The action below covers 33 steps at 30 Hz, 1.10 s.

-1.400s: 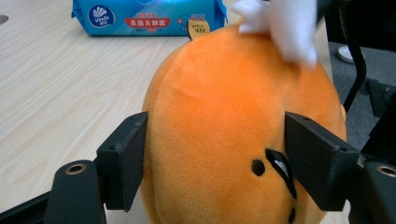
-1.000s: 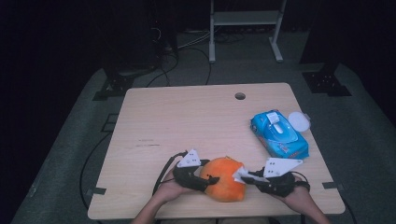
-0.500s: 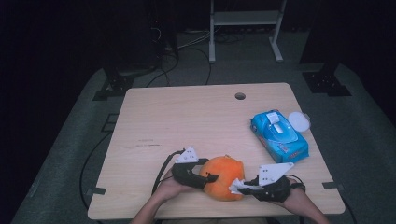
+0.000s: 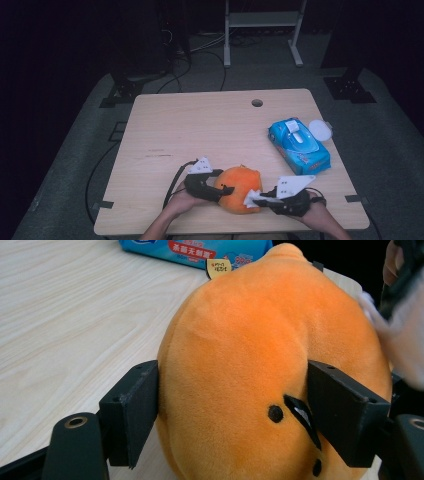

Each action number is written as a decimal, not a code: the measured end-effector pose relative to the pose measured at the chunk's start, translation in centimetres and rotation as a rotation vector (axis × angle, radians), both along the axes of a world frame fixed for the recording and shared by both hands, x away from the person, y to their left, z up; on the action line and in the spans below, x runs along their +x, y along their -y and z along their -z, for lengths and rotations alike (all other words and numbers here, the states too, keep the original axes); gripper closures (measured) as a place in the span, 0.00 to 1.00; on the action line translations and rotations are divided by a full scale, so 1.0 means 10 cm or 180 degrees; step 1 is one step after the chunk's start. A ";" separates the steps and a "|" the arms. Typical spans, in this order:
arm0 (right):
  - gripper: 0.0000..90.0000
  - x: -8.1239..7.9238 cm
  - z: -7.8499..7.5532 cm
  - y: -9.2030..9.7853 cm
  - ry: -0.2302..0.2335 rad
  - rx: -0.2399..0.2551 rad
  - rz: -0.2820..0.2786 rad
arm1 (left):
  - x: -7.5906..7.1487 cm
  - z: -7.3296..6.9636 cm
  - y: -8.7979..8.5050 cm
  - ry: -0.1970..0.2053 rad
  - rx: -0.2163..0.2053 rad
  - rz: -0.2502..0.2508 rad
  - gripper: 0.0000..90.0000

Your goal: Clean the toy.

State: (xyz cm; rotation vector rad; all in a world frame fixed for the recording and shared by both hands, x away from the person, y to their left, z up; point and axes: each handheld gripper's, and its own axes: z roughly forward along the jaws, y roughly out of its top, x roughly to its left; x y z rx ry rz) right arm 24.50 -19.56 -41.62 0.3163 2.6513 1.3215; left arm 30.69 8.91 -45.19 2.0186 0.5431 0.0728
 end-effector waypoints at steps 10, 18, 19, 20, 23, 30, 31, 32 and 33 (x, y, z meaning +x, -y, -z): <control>0.90 0.21 -0.05 0.21 0.0106 0.0200 0.0720 | -0.10 -0.06 0.06 0.0153 0.0056 0.0207 0.27; 0.89 0.08 0.02 0.12 -0.0013 0.0098 0.0216 | 0.01 -0.22 0.00 -0.0118 0.0037 0.0447 0.14; 0.89 0.07 0.02 0.11 -0.0019 0.0105 0.0164 | 0.03 -0.20 0.01 -0.0170 0.0051 0.0424 0.12; 0.89 0.07 0.01 0.10 -0.0027 0.0115 0.0141 | 0.04 -0.16 0.04 -0.0248 0.0060 0.0430 0.11; 0.90 0.09 0.01 0.11 -0.0037 0.0107 0.0155 | 0.06 -0.06 0.10 -0.0417 0.0000 0.0444 0.12; 0.90 0.17 -0.12 0.15 0.0120 0.0104 0.0513 | -0.07 -0.21 0.15 0.0323 -0.0199 0.0027 0.39; 0.90 0.18 -0.14 0.14 0.0135 0.0176 0.0566 | -0.10 -0.24 0.18 0.0451 -0.0235 -0.0100 0.39; 0.90 0.19 -0.15 0.11 0.0150 0.0216 0.0572 | -0.12 -0.25 0.21 0.0531 -0.0249 -0.0191 0.39; 0.90 0.19 -0.16 0.06 0.0207 0.0190 0.0577 | -0.13 -0.25 0.23 0.0578 -0.0215 -0.0218 0.38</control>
